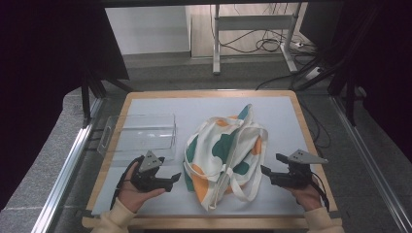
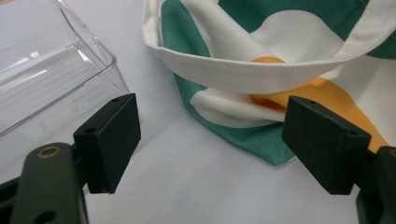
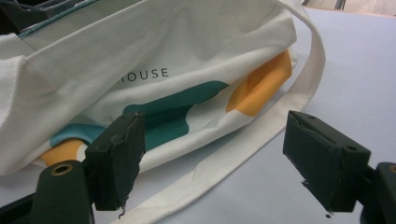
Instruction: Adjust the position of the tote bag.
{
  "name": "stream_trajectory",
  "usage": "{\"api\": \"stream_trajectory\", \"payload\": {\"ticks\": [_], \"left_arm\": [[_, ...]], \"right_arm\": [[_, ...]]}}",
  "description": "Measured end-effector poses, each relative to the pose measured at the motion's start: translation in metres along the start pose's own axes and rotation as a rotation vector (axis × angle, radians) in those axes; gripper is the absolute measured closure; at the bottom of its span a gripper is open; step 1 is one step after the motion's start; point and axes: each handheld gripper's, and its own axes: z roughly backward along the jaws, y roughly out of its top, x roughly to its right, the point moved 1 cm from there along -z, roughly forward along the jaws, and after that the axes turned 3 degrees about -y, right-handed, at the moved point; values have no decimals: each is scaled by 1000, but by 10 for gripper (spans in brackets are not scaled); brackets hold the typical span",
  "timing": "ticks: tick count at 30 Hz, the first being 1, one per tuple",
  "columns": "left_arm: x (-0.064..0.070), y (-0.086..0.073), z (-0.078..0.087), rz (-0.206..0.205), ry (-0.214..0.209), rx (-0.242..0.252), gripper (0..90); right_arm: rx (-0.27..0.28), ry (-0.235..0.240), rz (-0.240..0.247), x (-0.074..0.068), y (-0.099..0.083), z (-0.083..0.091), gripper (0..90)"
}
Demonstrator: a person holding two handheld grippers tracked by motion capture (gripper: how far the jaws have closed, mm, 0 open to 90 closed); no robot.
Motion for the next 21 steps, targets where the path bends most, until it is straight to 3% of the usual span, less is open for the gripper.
{"api": "stream_trajectory", "payload": {"ticks": [4,8,12,21], "left_arm": [[-1,0,1,8,-5,7,206],[-3,0,1,5,-6,24,206],[-2,0,3,4,-15,21,205],[2,5,9,8,-43,16,217]], "right_arm": [[-26,-24,0,1,-1,0,219],[5,-33,-24,5,-2,3,254],[-3,-41,-47,8,-2,4,254],[-46,-66,-33,6,-2,1,252]]}}
